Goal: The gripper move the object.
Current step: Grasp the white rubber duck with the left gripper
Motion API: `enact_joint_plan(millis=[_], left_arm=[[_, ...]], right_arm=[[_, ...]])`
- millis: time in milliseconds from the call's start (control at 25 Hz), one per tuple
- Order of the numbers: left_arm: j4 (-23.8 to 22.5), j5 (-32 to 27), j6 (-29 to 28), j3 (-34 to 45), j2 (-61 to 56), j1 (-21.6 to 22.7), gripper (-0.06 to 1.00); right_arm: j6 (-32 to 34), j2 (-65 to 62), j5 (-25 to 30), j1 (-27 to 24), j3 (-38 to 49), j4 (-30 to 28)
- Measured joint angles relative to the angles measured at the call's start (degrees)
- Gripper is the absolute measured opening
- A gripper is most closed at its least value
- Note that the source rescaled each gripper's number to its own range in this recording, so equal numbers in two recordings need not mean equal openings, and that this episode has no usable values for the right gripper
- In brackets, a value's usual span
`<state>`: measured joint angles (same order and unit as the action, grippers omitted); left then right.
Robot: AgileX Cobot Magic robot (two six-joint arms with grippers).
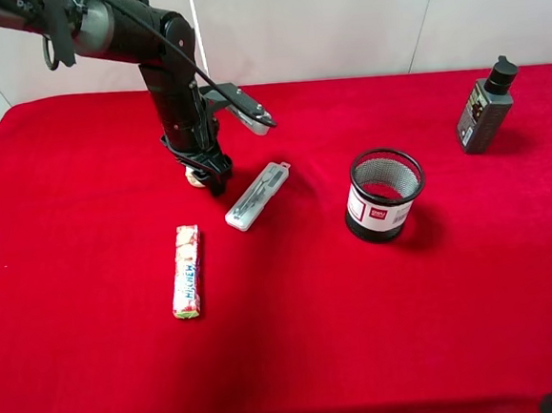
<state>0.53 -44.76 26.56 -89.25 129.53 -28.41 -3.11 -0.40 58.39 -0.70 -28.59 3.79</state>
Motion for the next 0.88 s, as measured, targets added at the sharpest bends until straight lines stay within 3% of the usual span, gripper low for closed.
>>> enact_joint_plan(millis=[240, 880], left_arm=[[0.0, -0.05, 0.0, 0.0, 0.0, 0.0, 0.05], [-0.06, -1.68, -0.39, 0.0, 0.0, 0.0, 0.03]], right_arm=[[0.0, 0.0, 0.0, 0.0, 0.0, 0.0], [0.0, 0.0, 0.0, 0.0, 0.0, 0.0]])
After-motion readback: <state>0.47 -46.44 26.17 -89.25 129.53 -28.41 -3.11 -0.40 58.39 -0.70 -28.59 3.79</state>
